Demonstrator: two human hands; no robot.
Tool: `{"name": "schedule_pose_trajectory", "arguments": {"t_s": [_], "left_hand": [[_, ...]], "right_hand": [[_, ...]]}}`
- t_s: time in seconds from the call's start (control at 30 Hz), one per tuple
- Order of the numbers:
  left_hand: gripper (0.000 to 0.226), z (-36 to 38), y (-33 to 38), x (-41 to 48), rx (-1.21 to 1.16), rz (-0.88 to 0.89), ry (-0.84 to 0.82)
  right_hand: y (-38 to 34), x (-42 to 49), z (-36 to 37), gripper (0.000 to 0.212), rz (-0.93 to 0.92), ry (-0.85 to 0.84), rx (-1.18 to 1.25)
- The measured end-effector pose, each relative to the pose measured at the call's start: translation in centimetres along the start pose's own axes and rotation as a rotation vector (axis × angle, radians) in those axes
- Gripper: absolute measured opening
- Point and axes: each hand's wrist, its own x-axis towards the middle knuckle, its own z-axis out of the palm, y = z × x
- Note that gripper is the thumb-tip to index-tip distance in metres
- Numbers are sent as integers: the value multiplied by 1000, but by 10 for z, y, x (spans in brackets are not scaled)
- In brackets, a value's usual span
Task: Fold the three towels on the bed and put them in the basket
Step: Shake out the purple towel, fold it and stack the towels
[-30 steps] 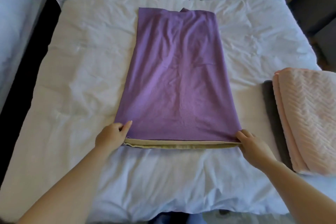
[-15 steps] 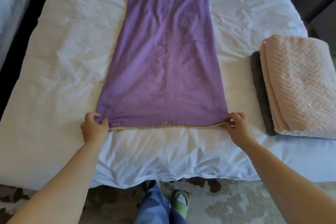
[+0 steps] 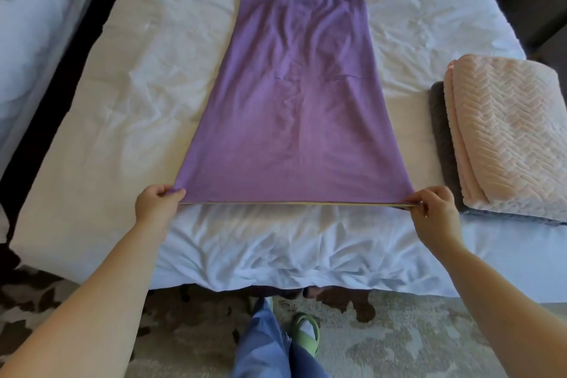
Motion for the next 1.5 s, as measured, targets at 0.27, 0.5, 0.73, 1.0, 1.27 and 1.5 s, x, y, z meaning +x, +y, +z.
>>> {"name": "schedule_pose_trajectory", "arguments": {"t_s": [0.27,0.5,0.73,1.0,1.27,1.5], "left_hand": [[31,-7,-34,-26,-61,-74,-45],[16,-11,-8,-30,-234,-233,-214],[17,-31,14,-29,-211,-167,-251],[15,-25,-4,-33,-184,-104,-219],[12,-11,-34,-42,-233,-68,-143],[20,-1,-47,-44,-65,65,-15]], "right_hand": [[32,-28,-7,12,105,-106,-47],[13,-19,-14,24,528,-117,581],[7,-15,-55,32,289,-265,332],[9,-20,-52,9,208,-165,231],[24,-37,-20,10,290,-49,163],[31,-42,-17,10,202,-19,130]]}}
